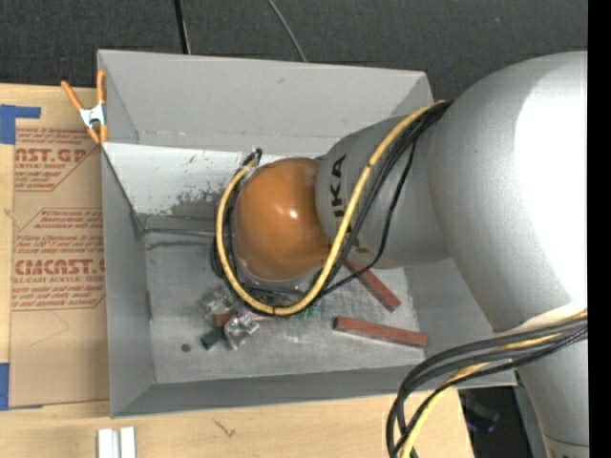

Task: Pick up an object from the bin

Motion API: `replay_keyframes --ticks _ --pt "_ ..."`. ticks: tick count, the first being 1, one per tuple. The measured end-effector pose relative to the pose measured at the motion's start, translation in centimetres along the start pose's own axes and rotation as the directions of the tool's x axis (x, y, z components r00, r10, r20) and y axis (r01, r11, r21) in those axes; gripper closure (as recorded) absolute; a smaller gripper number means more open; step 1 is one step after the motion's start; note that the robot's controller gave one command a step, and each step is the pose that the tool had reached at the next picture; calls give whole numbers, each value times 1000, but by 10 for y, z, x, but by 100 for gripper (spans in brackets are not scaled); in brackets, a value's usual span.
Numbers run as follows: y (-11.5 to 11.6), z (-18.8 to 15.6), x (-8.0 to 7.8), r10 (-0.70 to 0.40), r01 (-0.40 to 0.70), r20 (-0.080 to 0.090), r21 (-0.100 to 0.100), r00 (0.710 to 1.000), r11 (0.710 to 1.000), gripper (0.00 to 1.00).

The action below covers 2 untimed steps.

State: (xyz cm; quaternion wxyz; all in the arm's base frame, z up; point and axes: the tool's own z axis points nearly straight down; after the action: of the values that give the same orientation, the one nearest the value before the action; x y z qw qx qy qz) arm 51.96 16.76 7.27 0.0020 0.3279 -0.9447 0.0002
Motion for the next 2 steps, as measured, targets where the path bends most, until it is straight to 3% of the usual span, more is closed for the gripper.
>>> replay_keyframes --ticks 1,2 --pt "1 -11 2 0 0 -3 -2 1000 1000 100" --pt "1 -36 0 0 0 5 1 1000 1000 100"
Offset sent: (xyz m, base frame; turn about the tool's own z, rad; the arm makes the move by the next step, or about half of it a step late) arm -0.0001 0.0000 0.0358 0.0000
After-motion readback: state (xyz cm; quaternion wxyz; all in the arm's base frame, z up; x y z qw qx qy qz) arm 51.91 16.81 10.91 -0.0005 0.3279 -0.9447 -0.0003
